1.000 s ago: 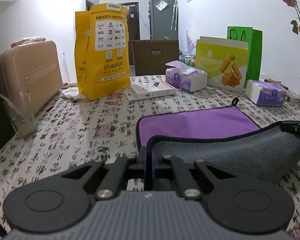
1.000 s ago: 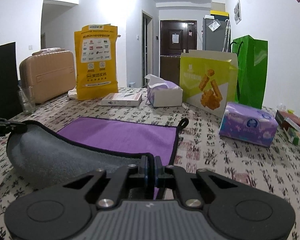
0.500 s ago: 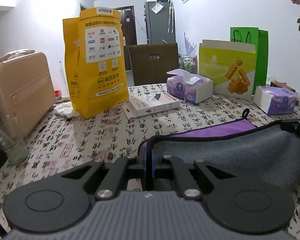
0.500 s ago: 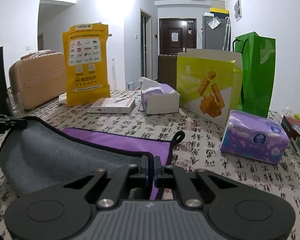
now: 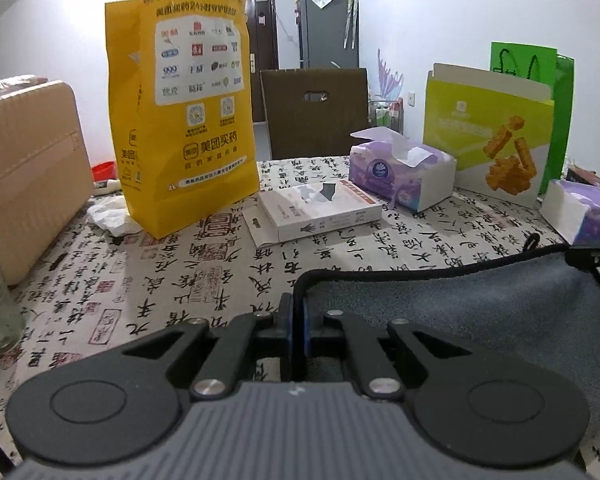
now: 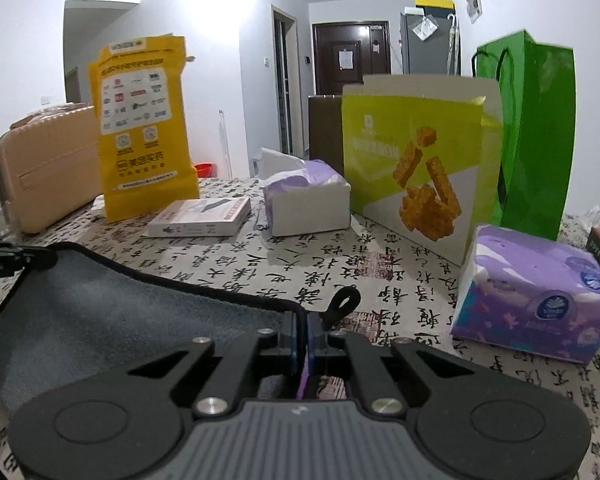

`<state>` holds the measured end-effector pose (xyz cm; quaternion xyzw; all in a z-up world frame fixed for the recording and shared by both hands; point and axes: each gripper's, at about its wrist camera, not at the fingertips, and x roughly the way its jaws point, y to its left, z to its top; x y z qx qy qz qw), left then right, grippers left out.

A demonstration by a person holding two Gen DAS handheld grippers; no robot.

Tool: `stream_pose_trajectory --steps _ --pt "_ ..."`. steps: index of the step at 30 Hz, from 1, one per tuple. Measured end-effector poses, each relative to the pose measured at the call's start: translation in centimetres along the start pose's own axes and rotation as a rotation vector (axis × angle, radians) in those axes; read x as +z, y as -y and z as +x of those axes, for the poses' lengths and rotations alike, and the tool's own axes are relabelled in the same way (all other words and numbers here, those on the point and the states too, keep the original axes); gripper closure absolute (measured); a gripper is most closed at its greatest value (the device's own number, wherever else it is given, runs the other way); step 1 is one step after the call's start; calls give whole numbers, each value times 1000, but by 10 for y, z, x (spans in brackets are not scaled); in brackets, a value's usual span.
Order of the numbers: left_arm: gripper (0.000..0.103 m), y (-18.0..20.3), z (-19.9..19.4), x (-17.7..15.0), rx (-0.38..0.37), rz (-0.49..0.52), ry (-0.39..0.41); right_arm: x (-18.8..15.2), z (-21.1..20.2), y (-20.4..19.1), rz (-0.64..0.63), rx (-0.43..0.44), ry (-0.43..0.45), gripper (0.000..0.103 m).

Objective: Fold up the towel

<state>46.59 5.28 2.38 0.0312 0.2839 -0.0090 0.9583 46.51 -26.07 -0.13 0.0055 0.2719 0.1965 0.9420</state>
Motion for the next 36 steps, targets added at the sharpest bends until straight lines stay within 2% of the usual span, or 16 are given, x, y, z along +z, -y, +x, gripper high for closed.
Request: stream_pose_trajectory --steps 10,14,16,19,20,22,23,24,26,28,30,32,34,36 --pt "97 -7 39 -5 -5 -42 -76 0 29 10 32 -2 -38 98" --pt "95 -9 45 -10 1 -40 -103 -5 37 14 52 -14 -73 93" --pt "90 -12 45 -11 1 -44 -110 -6 37 15 59 -20 -74 90" --pt "74 -14 42 -10 6 -49 -125 -5 36 17 76 -33 -73 81" --pt "65 -15 41 -9 4 -50 -132 -4 35 19 82 -35 -72 79" --pt "60 -15 37 -9 1 -48 -141 -3 33 21 103 -41 -75 71" --pt "57 -14 34 -9 4 -42 -146 -2 31 22 114 -46 -76 61" --pt "49 -14 32 -9 8 -39 -149 -2 28 23 123 -50 -79 50" --pt "35 -14 27 -9 23 -43 -153 0 23 23 132 -58 -79 40" --pt "29 -14 21 -8 33 -47 -149 1 17 22 132 -58 -81 36" --pt "17 -13 15 -8 34 -50 -164 1 11 19 130 -57 -91 20" --pt "13 -14 10 -7 38 -66 -179 2 5 15 118 -66 -94 12" --pt "12 -14 5 -6 42 -73 -185 3 -2 12 98 -75 -89 11" --pt "7 -13 -2 -5 47 -75 -185 5 -9 9 95 -78 -88 10"
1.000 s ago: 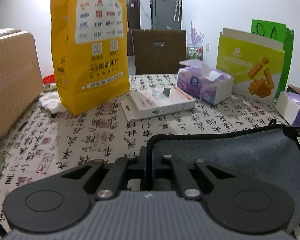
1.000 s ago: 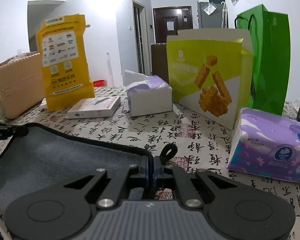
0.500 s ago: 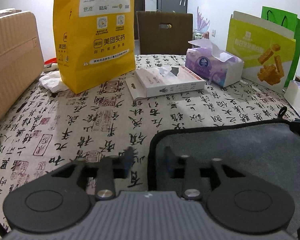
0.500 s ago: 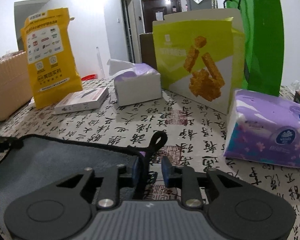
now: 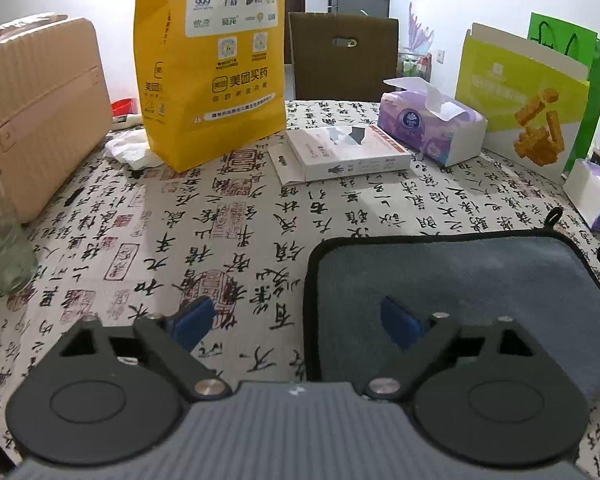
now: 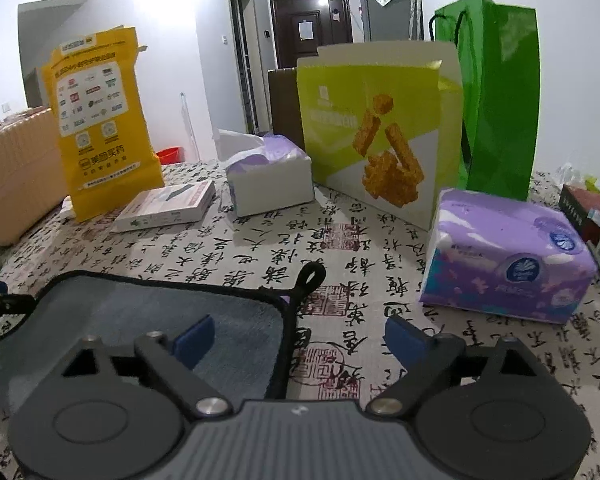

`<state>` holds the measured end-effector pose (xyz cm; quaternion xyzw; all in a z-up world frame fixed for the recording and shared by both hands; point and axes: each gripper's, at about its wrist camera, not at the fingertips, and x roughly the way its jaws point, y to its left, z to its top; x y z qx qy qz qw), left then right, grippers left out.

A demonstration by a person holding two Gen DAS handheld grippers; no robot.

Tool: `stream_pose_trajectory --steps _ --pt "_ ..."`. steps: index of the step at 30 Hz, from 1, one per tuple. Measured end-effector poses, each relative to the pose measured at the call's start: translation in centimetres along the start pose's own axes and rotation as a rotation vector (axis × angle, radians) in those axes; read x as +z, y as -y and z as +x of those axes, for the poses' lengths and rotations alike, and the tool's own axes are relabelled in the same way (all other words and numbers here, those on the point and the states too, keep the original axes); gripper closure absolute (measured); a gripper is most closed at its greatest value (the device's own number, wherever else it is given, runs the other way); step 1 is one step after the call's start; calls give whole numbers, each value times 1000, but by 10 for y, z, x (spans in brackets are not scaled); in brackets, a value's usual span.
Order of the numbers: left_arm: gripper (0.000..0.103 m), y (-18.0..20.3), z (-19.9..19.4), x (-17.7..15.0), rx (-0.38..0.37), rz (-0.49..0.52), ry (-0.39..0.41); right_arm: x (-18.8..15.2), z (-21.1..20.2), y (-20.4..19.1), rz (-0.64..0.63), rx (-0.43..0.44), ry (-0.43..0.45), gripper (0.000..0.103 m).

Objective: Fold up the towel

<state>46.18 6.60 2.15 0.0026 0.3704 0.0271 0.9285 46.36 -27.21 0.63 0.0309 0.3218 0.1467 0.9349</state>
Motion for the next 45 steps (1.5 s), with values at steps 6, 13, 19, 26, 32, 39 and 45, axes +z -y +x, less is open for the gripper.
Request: stream_pose_trajectory --steps 6,13,19,26,32,39,45 --pt "2 1 -20 -3 -7 -6 1 1 -22 -2 4 -1 10 2" --pt "0 1 -39 -10 -9 -17 -10 -5 -40 -10 -10 -2 -20 1" --pt "0 1 -57 -21 -26 -29 -13 -9 -60 -20 -28 2 -24 1" --pt "0 -2 -83 -39 -35 -36 -10 -16 -88 -31 -30 2 -10 1" --pt "0 -1 -102 -60 -46 -30 -20 -28 -110 -42 -41 17 -2 1" --pt "0 0 -126 -83 -57 -23 -19 -46 -135 -56 -55 28 1 1" --pt "0 -3 -147 -100 -62 -24 -9 -60 -153 -66 -44 45 9 1"
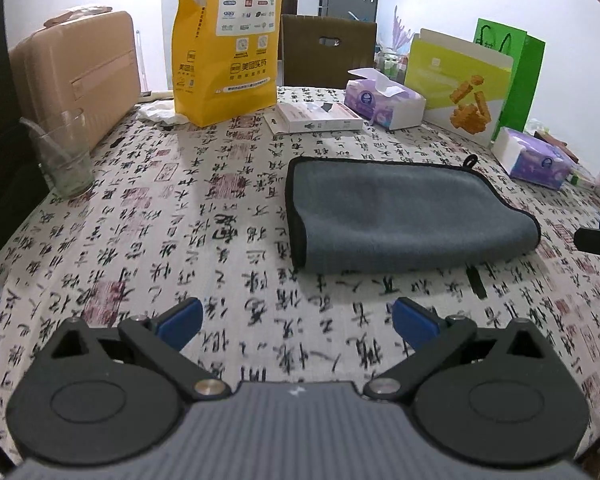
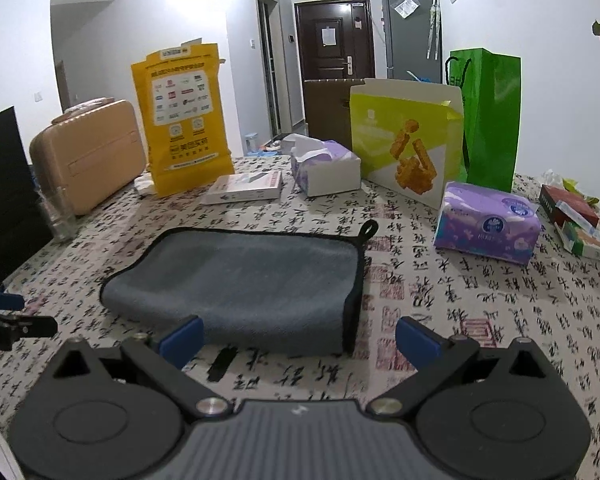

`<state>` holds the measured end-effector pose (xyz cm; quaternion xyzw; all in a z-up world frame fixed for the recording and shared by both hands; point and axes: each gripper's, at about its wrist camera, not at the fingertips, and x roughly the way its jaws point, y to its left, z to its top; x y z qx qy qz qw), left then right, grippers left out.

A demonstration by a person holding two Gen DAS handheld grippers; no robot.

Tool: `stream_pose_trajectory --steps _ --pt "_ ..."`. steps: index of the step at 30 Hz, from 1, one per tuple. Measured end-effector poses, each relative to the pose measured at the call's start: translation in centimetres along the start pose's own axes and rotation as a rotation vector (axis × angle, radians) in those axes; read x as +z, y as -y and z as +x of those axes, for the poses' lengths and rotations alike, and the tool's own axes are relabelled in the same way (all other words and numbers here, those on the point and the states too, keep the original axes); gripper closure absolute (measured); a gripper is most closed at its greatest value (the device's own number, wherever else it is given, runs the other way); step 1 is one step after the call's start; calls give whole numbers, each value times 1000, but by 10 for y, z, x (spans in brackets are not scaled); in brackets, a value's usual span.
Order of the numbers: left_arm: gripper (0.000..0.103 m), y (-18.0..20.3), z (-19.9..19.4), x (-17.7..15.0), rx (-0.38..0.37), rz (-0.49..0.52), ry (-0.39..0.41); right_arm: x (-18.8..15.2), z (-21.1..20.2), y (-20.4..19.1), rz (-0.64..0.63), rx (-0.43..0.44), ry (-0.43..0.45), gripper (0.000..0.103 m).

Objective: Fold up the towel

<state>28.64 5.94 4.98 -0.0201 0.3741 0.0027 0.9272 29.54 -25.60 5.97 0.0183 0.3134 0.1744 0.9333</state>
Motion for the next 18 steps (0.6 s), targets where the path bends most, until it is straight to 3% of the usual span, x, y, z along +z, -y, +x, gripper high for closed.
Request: stream_pose_trajectory --steps 18 --pt "0 -3 -35 -44 -39 -59 17 -43 -54 -28 2 35 57 0"
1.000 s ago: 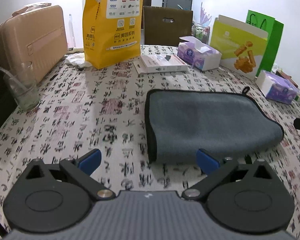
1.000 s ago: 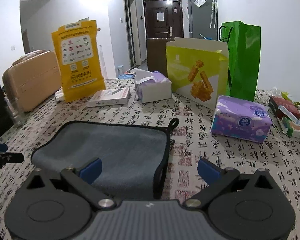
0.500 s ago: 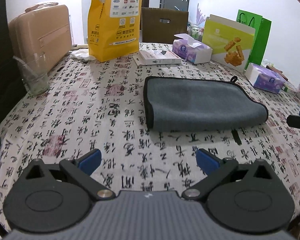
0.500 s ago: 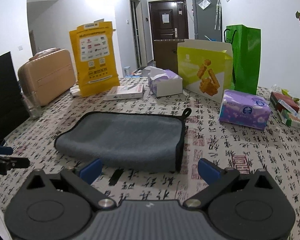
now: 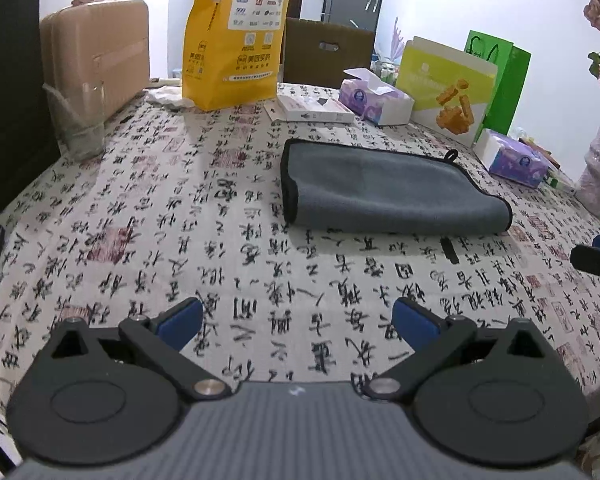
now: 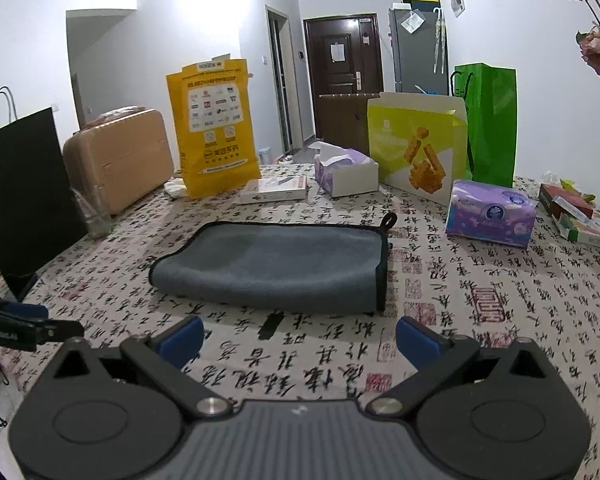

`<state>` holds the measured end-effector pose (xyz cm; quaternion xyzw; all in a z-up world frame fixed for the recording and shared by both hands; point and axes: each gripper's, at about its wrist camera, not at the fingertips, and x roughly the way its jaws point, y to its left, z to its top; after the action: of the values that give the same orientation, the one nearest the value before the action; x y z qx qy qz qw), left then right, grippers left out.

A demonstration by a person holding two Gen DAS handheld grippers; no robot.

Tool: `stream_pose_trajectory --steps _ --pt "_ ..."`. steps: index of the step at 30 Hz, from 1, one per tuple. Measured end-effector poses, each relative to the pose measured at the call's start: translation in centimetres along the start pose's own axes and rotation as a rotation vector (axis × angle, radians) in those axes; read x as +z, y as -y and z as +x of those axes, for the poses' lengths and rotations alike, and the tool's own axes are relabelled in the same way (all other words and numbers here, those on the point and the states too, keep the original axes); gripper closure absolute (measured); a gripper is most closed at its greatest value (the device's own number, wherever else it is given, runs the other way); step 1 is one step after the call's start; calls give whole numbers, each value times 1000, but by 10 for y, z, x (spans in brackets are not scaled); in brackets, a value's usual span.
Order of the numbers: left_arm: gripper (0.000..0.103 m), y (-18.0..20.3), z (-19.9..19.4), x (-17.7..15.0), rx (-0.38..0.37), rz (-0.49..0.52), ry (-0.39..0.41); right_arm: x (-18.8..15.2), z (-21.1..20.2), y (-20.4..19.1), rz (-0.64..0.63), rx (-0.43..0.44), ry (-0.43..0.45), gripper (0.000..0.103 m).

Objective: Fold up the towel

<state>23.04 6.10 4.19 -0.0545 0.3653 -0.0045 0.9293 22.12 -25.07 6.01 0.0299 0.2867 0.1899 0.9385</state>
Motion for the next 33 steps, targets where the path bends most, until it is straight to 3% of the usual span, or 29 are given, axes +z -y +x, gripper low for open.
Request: stream_pose_trajectory --steps 12,33 --pt "0 2 -22 -17 -27 14 72 -24 -15 -14 5 17 25 0" --pt "0 0 -61 -49 -31 19 126 -50 -57 -39 -16 26 71 0"
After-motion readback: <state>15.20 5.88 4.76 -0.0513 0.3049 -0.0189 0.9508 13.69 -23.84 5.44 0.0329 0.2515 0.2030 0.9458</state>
